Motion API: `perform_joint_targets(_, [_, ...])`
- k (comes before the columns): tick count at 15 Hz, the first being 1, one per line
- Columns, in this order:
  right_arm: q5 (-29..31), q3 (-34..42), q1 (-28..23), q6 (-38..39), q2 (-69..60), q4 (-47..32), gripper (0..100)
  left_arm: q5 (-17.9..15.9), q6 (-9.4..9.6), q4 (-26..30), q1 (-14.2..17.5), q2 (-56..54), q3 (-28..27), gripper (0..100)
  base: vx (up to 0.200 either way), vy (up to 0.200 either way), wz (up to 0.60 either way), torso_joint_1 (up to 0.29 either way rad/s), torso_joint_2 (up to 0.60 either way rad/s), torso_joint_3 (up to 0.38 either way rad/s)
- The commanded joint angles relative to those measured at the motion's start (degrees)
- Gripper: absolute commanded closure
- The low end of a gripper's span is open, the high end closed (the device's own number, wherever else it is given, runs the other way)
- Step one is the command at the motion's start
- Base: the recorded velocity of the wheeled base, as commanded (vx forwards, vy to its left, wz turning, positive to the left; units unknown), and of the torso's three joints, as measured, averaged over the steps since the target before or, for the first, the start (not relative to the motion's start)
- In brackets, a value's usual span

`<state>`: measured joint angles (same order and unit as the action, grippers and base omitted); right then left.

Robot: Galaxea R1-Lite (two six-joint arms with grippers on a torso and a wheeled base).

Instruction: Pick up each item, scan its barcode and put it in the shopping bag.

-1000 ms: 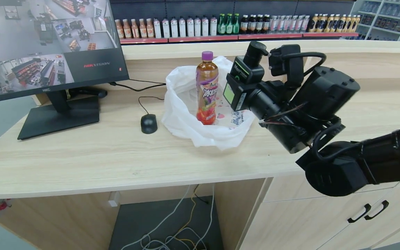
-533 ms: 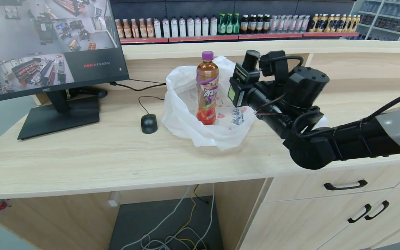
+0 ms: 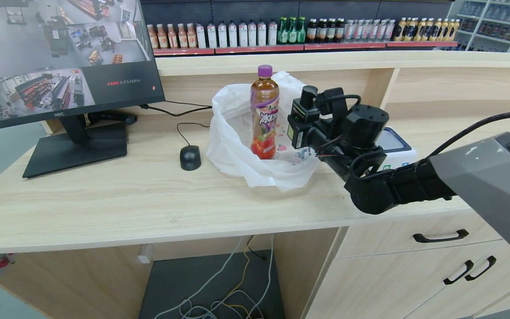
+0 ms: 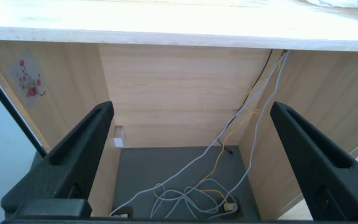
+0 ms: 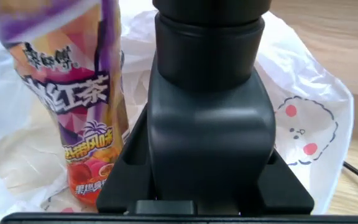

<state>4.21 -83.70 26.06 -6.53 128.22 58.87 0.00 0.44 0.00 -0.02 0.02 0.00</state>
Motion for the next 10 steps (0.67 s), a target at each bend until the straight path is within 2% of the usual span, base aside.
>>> perform_joint_targets(1, [0.0, -3.1, -1.0, 0.0, 4.2, 0.0, 100, 0.0, 0.0, 0.0, 0.0, 0.0, 0.0, 0, 0.0, 0.0, 0.0, 0.0, 0.0, 0.0])
perform_joint_targets(10, [-0.8, -3.2, -1.6, 0.5, 6.1, 0.2, 100, 0.0, 0.0, 0.0, -0.1, 0.0, 0.0, 0, 0.0, 0.0, 0.0, 0.0, 0.0, 0.0])
